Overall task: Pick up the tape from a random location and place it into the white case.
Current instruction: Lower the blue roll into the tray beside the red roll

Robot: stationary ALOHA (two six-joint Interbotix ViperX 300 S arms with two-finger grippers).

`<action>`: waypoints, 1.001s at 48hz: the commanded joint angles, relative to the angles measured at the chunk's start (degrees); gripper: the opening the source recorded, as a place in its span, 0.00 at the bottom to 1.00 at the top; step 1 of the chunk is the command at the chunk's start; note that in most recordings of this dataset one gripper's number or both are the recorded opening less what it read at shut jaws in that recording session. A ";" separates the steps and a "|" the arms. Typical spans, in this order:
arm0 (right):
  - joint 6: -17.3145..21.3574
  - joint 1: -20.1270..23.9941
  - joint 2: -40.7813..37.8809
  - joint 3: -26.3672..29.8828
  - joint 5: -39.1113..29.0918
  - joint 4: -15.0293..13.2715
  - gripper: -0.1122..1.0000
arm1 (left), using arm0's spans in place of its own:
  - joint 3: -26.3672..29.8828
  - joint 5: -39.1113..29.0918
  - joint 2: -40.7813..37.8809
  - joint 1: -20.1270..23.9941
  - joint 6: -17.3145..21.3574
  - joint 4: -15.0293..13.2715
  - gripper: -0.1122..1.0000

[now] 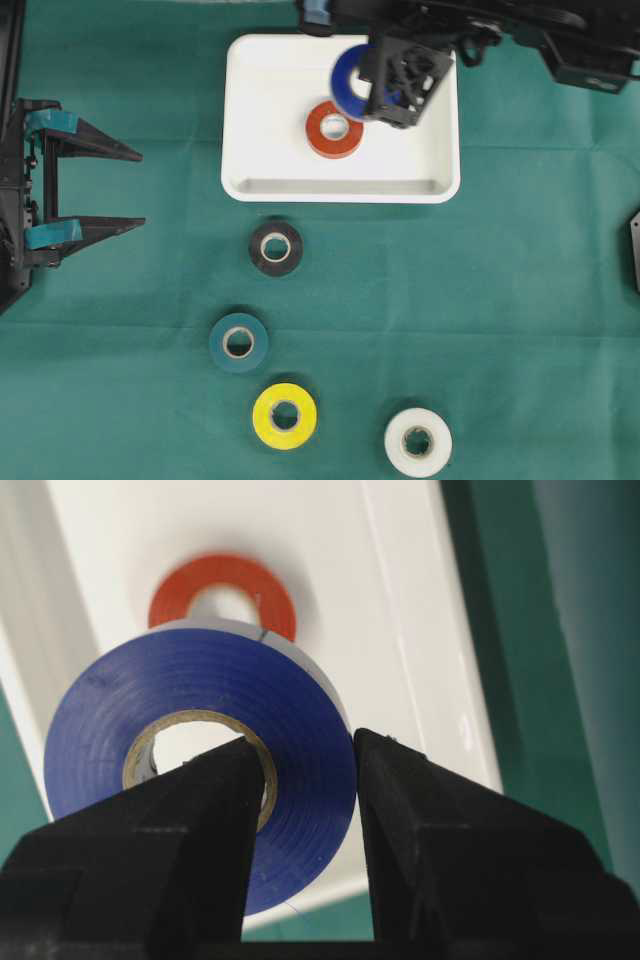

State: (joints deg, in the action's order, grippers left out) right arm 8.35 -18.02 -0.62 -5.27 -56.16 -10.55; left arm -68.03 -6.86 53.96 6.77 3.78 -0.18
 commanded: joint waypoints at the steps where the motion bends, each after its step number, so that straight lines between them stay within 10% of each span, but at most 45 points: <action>1: 0.18 -1.05 4.39 -1.49 0.26 -0.18 0.38 | 0.53 0.26 -0.35 -0.18 -0.09 -0.18 0.98; 48: 0.26 -2.20 8.61 -7.29 3.16 -0.18 0.38 | 0.53 0.44 -0.44 -0.18 -0.09 -0.26 0.98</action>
State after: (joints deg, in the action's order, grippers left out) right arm 8.70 -20.21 6.42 -13.10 -53.26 -10.63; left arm -68.03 -6.86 53.96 6.68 3.78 -0.35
